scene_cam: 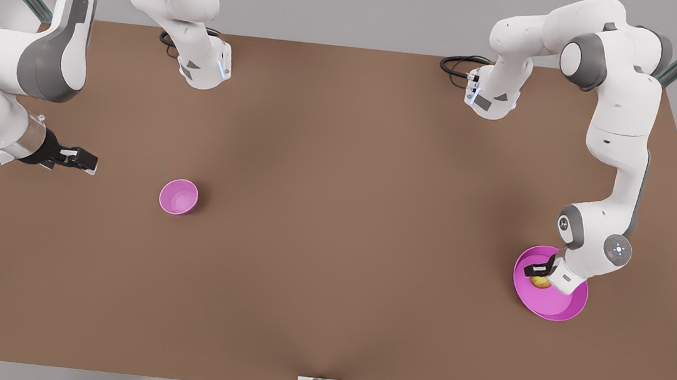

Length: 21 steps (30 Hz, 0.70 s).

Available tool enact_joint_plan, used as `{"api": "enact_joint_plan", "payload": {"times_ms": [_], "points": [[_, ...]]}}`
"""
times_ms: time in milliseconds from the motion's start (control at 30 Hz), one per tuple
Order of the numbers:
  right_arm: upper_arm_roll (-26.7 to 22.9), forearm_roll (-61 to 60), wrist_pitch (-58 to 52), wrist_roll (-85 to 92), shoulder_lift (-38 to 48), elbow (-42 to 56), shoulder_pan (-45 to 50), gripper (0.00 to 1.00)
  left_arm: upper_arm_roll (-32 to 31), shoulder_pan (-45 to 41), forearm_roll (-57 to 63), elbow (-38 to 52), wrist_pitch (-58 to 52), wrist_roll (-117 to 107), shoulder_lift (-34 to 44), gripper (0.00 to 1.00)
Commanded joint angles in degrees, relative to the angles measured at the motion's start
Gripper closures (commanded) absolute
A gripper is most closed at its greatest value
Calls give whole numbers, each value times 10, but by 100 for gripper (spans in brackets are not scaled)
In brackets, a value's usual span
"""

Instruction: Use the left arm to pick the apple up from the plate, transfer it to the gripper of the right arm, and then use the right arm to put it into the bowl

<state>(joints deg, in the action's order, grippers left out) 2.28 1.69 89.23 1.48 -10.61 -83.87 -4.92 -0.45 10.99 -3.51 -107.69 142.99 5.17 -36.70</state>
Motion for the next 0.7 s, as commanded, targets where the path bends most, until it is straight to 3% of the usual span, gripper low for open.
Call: {"api": "enact_joint_plan", "payload": {"times_ms": [0,133,233,333,467,567,667], "points": [[0,0,0,2,1,0,0,0,0,0,1,0,2,1,1,23],[1,-1,0,0,0,0,1,0,-1,-3,1,0,0,1,8,25],[3,-2,5,-3,-5,4,2,0,-11,-4,0,0,0,88,63,26],[3,-16,9,-3,-11,4,4,0,-85,0,-10,-1,-24,141,110,26],[4,-20,9,-3,-11,4,4,0,-178,-2,-237,40,-136,308,114,27],[3,-104,9,-7,-11,5,-1,0,-215,-7,-420,40,-136,574,98,30],[-2,-229,29,-8,-33,6,-4,0,-265,-10,-471,96,-141,739,53,30]]}}
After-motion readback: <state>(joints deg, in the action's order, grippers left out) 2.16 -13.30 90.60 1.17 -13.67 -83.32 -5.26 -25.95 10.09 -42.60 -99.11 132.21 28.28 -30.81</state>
